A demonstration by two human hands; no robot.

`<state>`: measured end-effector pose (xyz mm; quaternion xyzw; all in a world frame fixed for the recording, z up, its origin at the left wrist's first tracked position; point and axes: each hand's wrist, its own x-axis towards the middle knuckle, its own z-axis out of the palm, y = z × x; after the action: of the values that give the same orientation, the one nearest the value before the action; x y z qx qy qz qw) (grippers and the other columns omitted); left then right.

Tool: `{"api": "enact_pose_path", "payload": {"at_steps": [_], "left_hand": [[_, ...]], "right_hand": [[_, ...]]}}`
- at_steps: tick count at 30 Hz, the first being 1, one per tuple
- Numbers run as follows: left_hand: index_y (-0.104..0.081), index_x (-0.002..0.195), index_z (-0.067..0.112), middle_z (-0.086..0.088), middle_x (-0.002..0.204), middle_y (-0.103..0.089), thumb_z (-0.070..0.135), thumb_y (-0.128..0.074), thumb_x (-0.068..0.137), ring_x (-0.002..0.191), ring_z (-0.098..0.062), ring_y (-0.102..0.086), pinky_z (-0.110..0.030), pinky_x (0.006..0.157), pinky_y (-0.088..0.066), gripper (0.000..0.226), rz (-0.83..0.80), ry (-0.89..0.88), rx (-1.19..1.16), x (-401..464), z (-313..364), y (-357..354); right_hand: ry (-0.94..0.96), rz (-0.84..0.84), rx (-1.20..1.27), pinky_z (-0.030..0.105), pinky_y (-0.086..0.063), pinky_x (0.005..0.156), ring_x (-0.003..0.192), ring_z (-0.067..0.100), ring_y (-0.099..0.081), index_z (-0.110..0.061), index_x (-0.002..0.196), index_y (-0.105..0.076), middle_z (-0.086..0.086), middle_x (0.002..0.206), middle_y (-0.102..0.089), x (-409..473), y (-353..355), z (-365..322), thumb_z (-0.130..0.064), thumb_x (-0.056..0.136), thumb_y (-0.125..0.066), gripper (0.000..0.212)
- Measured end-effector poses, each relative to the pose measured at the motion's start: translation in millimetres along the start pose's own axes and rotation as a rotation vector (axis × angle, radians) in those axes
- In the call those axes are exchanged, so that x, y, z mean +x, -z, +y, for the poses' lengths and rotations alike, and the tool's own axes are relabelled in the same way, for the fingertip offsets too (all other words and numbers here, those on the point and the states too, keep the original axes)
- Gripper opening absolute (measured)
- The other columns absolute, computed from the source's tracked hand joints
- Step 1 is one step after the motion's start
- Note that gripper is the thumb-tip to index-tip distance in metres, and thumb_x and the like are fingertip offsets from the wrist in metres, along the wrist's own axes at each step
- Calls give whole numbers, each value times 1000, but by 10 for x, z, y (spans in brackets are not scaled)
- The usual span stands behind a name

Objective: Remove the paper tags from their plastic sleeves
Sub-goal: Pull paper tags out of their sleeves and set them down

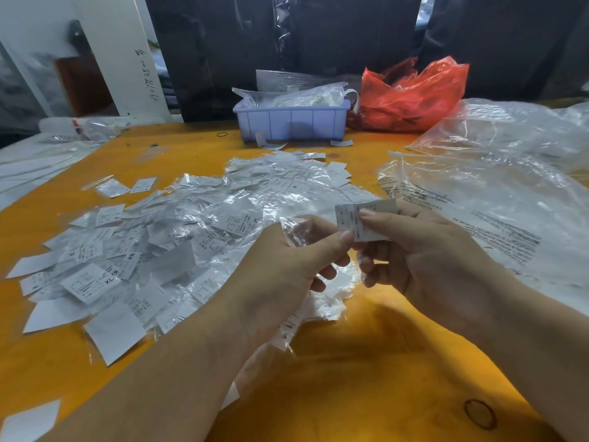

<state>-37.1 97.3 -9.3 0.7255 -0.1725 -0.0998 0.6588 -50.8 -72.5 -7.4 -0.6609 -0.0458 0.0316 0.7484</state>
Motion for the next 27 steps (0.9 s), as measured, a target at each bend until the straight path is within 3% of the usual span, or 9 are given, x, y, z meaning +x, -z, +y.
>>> {"api": "enact_pose_path", "payload": {"at_steps": [5, 8, 11, 16, 22, 27], "left_hand": [[-71, 84, 17, 2, 71, -68, 30, -70, 82, 62, -8, -59, -20, 55, -47, 13, 25, 18, -50, 16, -16, 3], [-69, 91, 10, 2, 71, -68, 29, -70, 82, 61, -8, -58, -18, 54, -47, 21, 35, 31, -69, 22, -16, 10], [-71, 91, 12, 2, 71, -68, 31, -70, 80, 61, -8, -58, -19, 54, -48, 21, 38, 27, -65, 28, -16, 2], [-72, 95, 12, 1, 73, -68, 33, -70, 80, 63, -10, -58, -20, 55, -47, 26, 57, 10, -45, 33, -33, 3], [-73, 99, 17, 3, 73, -69, 31, -68, 84, 64, -8, -59, -18, 55, -48, 21, 57, 15, -31, 30, -29, 15], [-72, 98, 17, 4, 73, -69, 34, -69, 81, 64, -5, -60, -17, 57, -48, 24, 54, 2, -22, 27, -32, 13]], "right_hand": [[-83, 100, -24, 29, -44, 46, 56, 16, -54, -13, 104, -66, 7, 74, -58, 24, -3, -6, -33, 99, -47, 28], [-39, 178, -89, 26, -42, 45, 51, 14, -49, -18, 86, -67, 12, 77, -56, 35, 10, -40, -25, 97, -51, 21], [7, 158, -95, 25, -42, 43, 49, 14, -48, -22, 67, -69, 8, 66, -57, 23, 7, -54, -16, 94, -59, 29], [58, 62, -83, 26, -46, 47, 53, 15, -53, -17, 79, -72, 3, 66, -60, -15, -17, -48, -17, 91, -62, 16], [48, 209, -138, 26, -45, 48, 50, 13, -53, -12, 82, -66, 0, 60, -61, -2, 20, -79, -9, 92, -59, 13], [92, 177, -200, 26, -45, 47, 50, 13, -53, -9, 80, -67, 1, 59, -61, -34, -10, -77, -5, 88, -64, 9]]}}
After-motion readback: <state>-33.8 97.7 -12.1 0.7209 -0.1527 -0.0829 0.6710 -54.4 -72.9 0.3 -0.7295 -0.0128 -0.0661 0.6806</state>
